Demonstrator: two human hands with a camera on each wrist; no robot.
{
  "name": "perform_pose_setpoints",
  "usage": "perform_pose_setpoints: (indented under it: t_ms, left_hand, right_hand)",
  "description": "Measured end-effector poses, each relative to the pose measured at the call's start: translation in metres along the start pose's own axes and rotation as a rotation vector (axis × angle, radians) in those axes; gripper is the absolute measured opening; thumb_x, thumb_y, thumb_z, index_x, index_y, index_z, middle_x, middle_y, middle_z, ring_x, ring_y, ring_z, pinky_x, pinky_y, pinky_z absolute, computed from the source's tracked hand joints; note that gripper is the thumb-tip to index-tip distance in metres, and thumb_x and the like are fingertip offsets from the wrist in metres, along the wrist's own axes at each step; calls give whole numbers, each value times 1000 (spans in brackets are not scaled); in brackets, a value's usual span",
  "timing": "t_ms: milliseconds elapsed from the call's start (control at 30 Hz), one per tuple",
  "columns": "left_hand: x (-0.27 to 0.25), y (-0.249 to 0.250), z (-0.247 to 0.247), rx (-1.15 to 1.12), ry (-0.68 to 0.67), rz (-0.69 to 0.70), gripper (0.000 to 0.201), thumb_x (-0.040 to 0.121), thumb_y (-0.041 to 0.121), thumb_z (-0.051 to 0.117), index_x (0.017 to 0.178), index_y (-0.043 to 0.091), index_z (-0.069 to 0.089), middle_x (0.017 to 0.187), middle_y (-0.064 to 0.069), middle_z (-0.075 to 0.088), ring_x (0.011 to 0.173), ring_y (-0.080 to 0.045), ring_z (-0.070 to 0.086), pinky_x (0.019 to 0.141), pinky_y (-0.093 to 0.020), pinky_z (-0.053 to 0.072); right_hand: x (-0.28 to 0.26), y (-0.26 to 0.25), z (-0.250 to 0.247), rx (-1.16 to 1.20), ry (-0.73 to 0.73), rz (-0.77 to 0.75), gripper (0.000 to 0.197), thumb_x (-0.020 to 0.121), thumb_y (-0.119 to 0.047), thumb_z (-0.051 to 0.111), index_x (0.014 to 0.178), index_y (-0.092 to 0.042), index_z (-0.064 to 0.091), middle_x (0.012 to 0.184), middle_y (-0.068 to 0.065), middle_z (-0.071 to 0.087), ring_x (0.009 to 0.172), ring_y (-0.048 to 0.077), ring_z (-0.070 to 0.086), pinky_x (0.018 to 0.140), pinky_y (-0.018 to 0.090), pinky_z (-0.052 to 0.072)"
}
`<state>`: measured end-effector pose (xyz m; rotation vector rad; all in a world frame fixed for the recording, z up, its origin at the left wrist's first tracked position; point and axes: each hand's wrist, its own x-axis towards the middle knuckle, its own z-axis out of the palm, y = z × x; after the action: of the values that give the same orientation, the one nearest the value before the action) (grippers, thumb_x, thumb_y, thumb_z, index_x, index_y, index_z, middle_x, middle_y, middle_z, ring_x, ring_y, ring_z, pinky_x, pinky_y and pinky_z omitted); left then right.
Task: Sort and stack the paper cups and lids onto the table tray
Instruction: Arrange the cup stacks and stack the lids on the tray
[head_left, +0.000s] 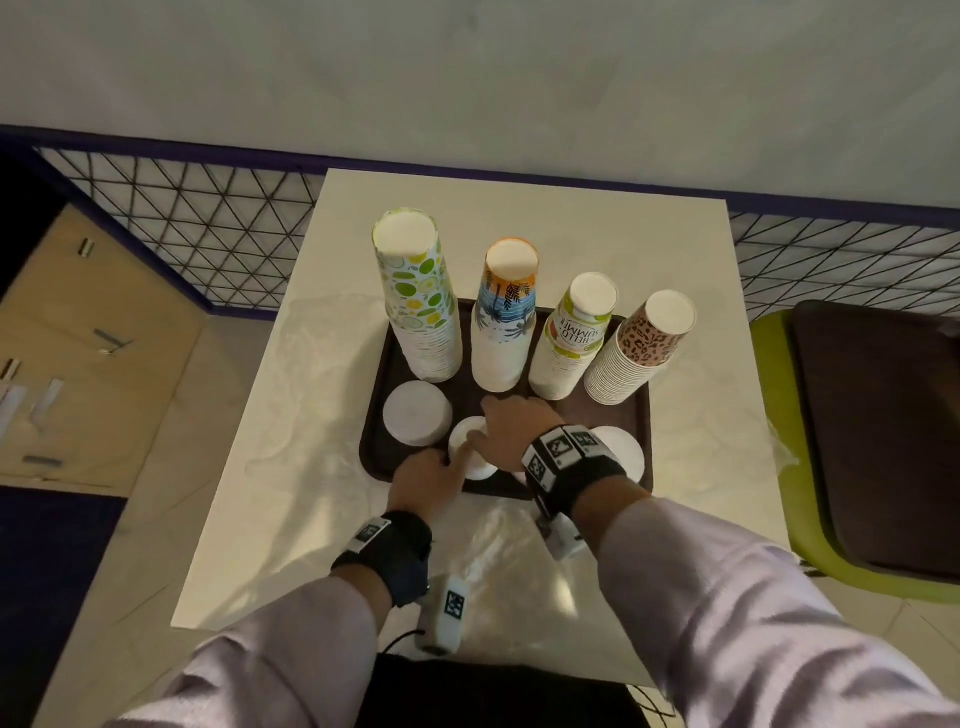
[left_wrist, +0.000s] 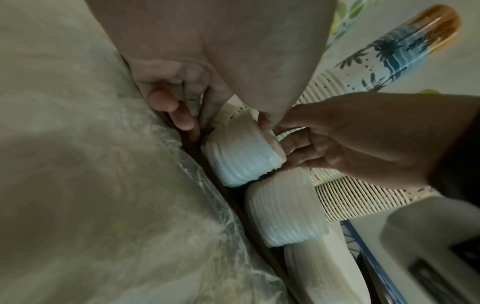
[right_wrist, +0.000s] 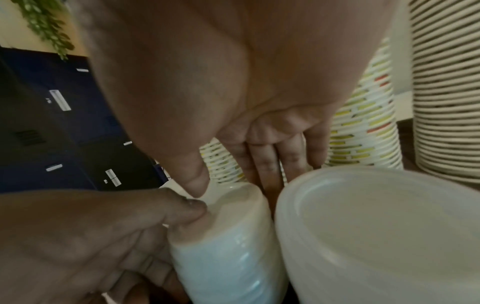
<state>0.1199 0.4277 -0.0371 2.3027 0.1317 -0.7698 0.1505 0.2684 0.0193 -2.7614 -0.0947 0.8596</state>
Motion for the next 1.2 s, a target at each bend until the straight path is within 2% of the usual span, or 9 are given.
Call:
perform_pose_setpoints:
  t_ms: [100, 233, 300, 367, 567, 767, 900, 1067, 1200]
  left_hand:
    - [-4, 9, 0, -71, 21, -61, 54, 106, 48, 49, 61, 19, 48, 60, 1, 49, 60, -14, 45, 58, -30, 30]
    - [-2, 8, 4, -143, 51, -74, 52, 106, 42, 52, 61, 15, 51, 62, -1, 52, 72, -24, 50, 69, -33, 34]
    - [-1, 8, 6, -126, 54, -56, 47, 107, 43, 49, 80, 9, 68, 81, -7, 68, 83, -27, 61, 74, -33, 39]
    - [0, 9, 8, -136, 67, -41, 47, 107, 43, 48, 95, 5, 73, 91, -10, 72, 86, -27, 63, 72, -32, 40]
    - [4, 9, 12, -241, 79, -95, 43, 104, 43, 52, 89, 8, 70, 70, -2, 60, 69, -21, 52, 57, -30, 33]
    - [3, 17, 17, -260, 153, -60, 33, 104, 38, 52, 82, 15, 62, 78, 0, 63, 75, -13, 57, 61, -24, 36]
    - [6, 15, 17, -329, 142, -53, 33, 100, 42, 58, 97, 10, 69, 90, -5, 71, 86, -18, 63, 66, -25, 38]
    - [3, 20, 13, -460, 120, -93, 28, 98, 34, 66, 77, 17, 58, 67, 4, 55, 68, -14, 51, 65, -26, 37]
    - [2, 22, 11, -533, 96, -75, 38, 86, 48, 71, 97, 13, 72, 79, 1, 70, 82, -17, 65, 78, -29, 49]
  right_hand:
    - [10, 3, -1, 50, -64, 31, 48, 99, -50, 50, 125, -11, 52, 129, 12, 62, 116, 32, 60, 93, 41, 45]
    - [21, 9, 3, 106, -152, 52, 49, 97, -52, 49, 124, -12, 55, 130, 12, 61, 114, 31, 61, 95, 42, 50]
    - [24, 12, 4, 129, -166, 53, 47, 97, -51, 50, 123, -12, 56, 130, 11, 61, 112, 31, 61, 94, 42, 51]
    - [25, 15, 5, 153, -183, 57, 48, 94, -53, 51, 122, -14, 57, 130, 10, 61, 111, 30, 61, 94, 41, 51]
    - [32, 20, 6, 200, -202, 52, 49, 88, -58, 52, 116, -17, 58, 122, 7, 62, 101, 25, 59, 91, 41, 52]
    - [33, 24, 5, 295, -189, 88, 50, 90, -54, 54, 123, -17, 58, 120, 4, 60, 102, 23, 58, 87, 38, 50]
    - [33, 25, 3, 325, -177, 84, 47, 91, -51, 52, 121, -15, 60, 113, 4, 60, 99, 22, 58, 83, 36, 48]
    - [29, 25, 2, 380, -152, 69, 37, 95, -42, 51, 111, -10, 61, 104, 4, 59, 94, 22, 57, 79, 34, 41]
    - [24, 23, -2, 432, -100, 42, 35, 99, -34, 51, 116, -6, 61, 104, 3, 56, 95, 20, 52, 80, 30, 36]
